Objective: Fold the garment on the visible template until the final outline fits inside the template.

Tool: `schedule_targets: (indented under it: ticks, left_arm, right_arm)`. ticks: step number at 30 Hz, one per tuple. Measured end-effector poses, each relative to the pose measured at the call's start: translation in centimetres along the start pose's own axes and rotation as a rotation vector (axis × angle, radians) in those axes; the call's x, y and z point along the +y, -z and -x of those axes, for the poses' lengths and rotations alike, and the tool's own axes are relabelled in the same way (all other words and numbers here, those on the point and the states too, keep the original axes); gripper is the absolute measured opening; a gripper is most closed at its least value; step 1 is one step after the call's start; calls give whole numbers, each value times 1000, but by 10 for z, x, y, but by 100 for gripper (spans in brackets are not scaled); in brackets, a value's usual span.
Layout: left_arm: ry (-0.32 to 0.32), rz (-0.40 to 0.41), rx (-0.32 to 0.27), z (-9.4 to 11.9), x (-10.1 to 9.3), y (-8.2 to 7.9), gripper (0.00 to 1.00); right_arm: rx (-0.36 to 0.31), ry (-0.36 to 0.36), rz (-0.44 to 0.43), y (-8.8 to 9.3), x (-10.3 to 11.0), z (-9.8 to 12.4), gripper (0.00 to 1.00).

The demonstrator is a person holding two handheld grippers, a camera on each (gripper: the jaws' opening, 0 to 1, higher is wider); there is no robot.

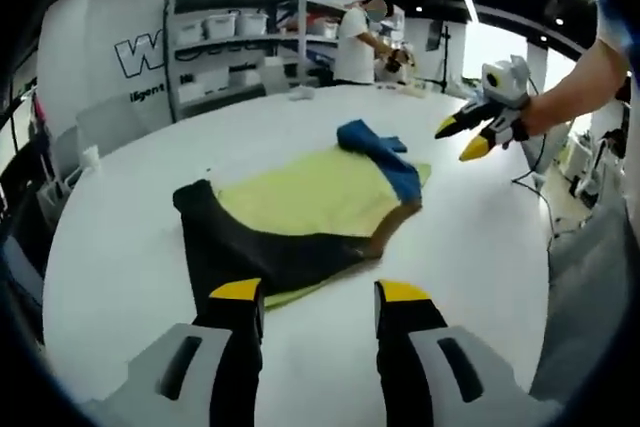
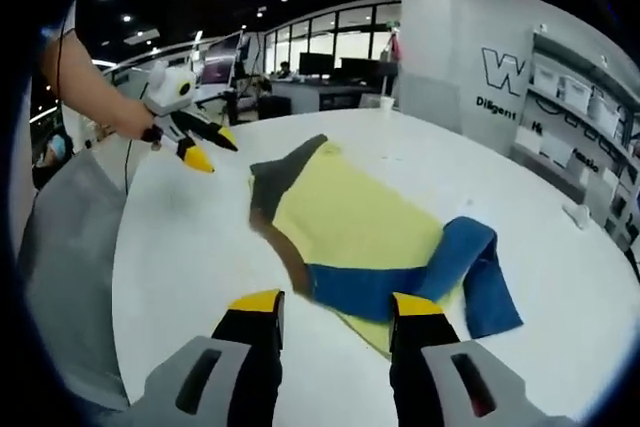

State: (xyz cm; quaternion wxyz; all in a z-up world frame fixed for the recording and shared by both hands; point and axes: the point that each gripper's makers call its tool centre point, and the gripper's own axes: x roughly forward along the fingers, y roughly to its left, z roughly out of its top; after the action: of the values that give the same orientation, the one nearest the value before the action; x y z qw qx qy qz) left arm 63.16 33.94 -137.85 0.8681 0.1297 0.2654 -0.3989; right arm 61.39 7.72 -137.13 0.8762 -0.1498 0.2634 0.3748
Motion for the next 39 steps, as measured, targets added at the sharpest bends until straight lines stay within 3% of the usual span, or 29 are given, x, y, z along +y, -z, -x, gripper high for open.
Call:
schedule_targets:
  ticks: [3, 15, 21, 27, 39]
  left_arm:
    - [10, -51, 17, -7, 2, 1, 35]
    - [25, -176, 86, -31, 17, 8, 28]
    - [24, -273, 127, -39, 27, 13, 17]
    - [65, -370, 169, -46, 24, 20, 15]
    - [102, -572, 232, -56, 24, 29, 11]
  right_arm:
    - [14, -1, 13, 2, -5, -4, 35]
    - [54, -17, 82, 6, -23, -19, 31]
    - [73, -28, 110, 10, -28, -24, 30]
    - [96, -59, 127, 16, -30, -28, 27]
    - [97, -52, 115, 18, -44, -28, 26]
